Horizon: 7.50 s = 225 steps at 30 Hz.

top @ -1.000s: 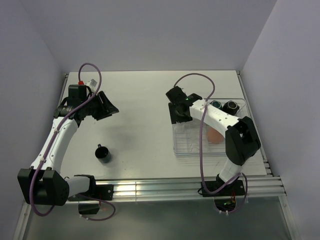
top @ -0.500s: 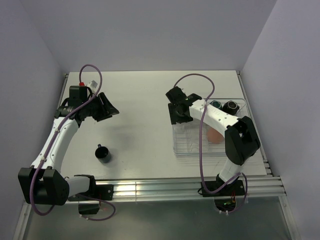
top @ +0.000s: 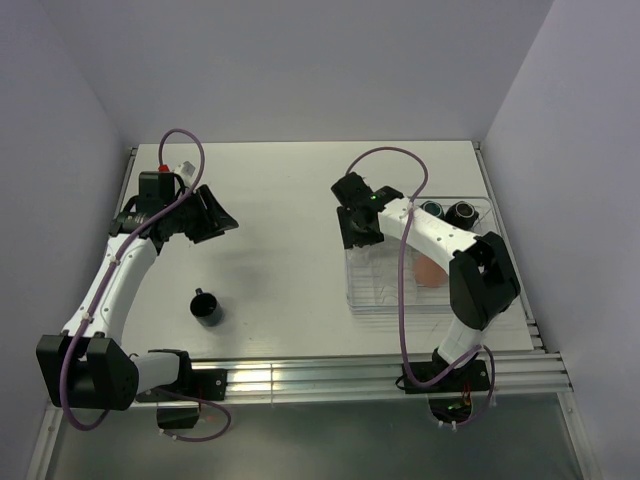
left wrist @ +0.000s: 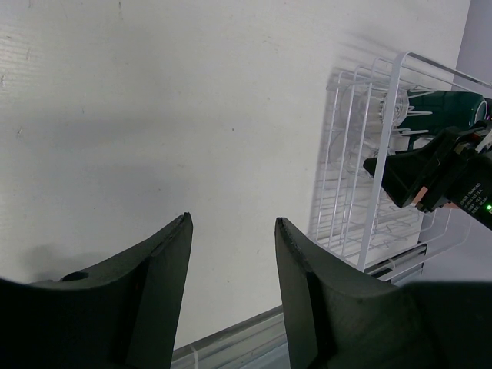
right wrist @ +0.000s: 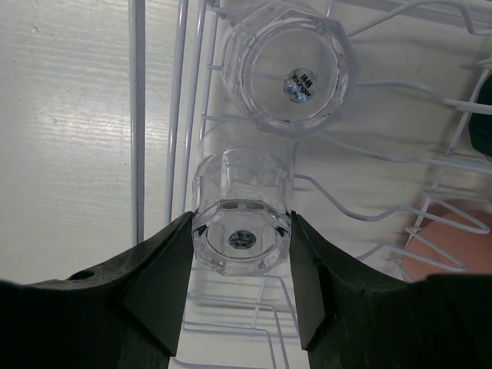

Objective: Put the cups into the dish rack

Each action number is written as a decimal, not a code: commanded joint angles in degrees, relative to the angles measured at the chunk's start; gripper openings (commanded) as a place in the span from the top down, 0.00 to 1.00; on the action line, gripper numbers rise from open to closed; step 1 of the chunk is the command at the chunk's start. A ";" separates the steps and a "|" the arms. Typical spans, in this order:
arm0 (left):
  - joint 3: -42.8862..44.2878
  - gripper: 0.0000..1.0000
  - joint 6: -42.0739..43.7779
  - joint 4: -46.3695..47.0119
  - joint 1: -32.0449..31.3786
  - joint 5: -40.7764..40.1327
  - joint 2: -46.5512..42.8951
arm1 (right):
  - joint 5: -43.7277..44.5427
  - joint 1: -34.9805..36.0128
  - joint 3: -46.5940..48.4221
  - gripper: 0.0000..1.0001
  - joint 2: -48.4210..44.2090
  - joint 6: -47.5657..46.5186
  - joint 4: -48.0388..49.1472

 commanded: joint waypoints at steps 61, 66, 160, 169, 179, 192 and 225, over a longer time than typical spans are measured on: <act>-0.54 0.47 -0.13 -0.77 -0.08 -3.63 -0.82 | -0.29 0.37 4.22 0.27 -3.71 -3.24 -4.25; -1.33 0.48 -2.16 -5.68 -0.08 -9.17 -3.37 | -0.03 0.37 2.29 0.27 -7.75 -2.98 -3.99; 8.67 1.00 -7.96 -7.30 -6.93 6.70 0.58 | -4.60 -0.25 -9.41 0.27 -27.00 0.18 5.69; -0.44 1.00 -28.06 37.75 -6.67 39.50 -0.47 | -8.36 -0.25 -6.68 0.27 -32.45 4.22 11.03; -12.04 1.00 -57.40 92.24 -6.67 45.40 1.72 | -31.66 -0.25 -16.09 0.21 -41.51 10.55 38.37; -13.99 1.00 -64.91 105.05 -10.62 44.61 4.62 | -40.54 -0.25 -20.83 0.10 -40.80 14.07 55.69; -13.02 1.00 -61.58 101.09 -14.32 42.15 5.15 | -44.76 2.39 -22.59 0.12 -34.91 15.30 62.73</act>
